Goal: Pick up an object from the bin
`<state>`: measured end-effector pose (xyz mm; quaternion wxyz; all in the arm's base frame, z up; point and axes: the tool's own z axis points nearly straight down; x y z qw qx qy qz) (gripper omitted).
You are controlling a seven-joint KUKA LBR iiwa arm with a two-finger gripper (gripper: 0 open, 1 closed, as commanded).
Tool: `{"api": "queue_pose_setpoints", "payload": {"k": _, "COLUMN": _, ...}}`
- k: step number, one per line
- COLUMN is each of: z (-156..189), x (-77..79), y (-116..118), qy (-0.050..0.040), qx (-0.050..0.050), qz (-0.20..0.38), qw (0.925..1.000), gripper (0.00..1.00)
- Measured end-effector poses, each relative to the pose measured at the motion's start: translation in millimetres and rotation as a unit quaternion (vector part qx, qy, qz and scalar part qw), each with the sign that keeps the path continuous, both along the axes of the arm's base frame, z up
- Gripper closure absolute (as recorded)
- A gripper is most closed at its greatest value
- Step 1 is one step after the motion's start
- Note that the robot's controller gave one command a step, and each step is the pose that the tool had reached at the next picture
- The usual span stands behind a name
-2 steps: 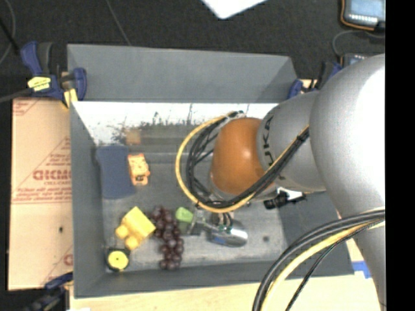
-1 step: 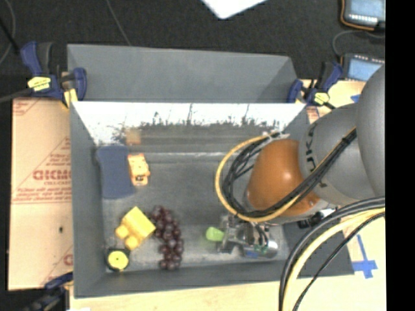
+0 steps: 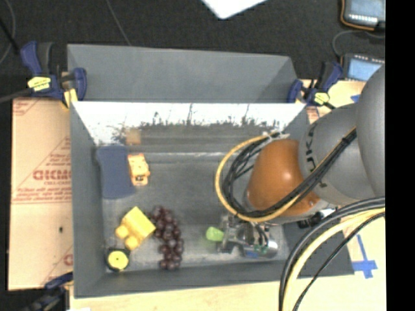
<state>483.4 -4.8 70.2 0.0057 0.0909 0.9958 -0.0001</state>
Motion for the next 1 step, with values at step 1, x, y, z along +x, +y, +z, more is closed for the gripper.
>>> {"api": "queue_pose_setpoints", "payload": {"k": 1, "z": 0.1, "x": 9.6, "y": 8.3, "qy": -0.0009, "qx": 0.000, "qz": -0.005, "qw": 1.0000, "gripper": 1.00}}
